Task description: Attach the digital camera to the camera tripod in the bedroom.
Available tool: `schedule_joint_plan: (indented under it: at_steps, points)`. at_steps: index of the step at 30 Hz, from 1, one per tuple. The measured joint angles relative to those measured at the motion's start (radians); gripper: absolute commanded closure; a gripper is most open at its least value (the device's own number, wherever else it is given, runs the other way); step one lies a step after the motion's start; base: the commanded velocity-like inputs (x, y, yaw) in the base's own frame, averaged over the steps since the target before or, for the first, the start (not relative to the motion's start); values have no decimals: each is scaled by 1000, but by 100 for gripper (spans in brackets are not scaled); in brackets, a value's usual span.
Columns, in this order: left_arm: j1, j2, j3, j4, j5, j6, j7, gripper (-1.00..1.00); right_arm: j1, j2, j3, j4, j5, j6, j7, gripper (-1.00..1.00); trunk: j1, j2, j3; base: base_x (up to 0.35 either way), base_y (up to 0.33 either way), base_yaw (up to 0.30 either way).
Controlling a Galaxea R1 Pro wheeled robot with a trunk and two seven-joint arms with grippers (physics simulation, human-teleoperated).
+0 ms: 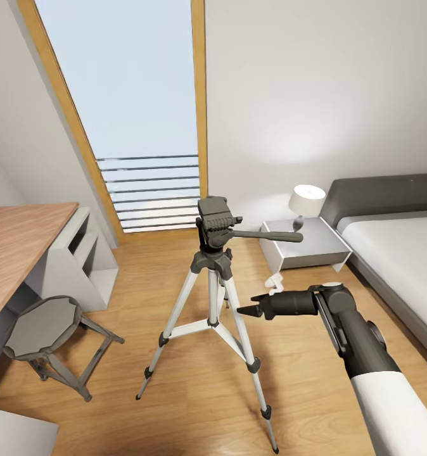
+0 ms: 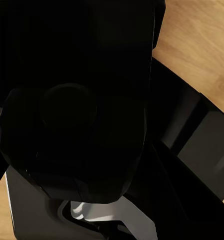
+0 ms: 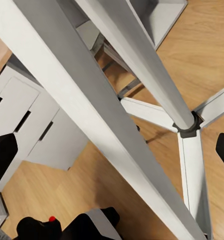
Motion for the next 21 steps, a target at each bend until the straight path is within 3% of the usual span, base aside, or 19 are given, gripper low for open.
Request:
schedule_joint_plan:
  at_steps: [14, 21]
  points:
    - [0, 0, 0, 0, 0, 0, 0, 100, 0, 6, 6, 16, 2, -8, -4, -100, 0, 0, 0, 0, 0, 0]
    - [0, 0, 0, 0, 0, 0, 0, 100, 0, 37, 8, 38, 5, -11, -15, -100, 0, 0, 0, 0, 0, 0]
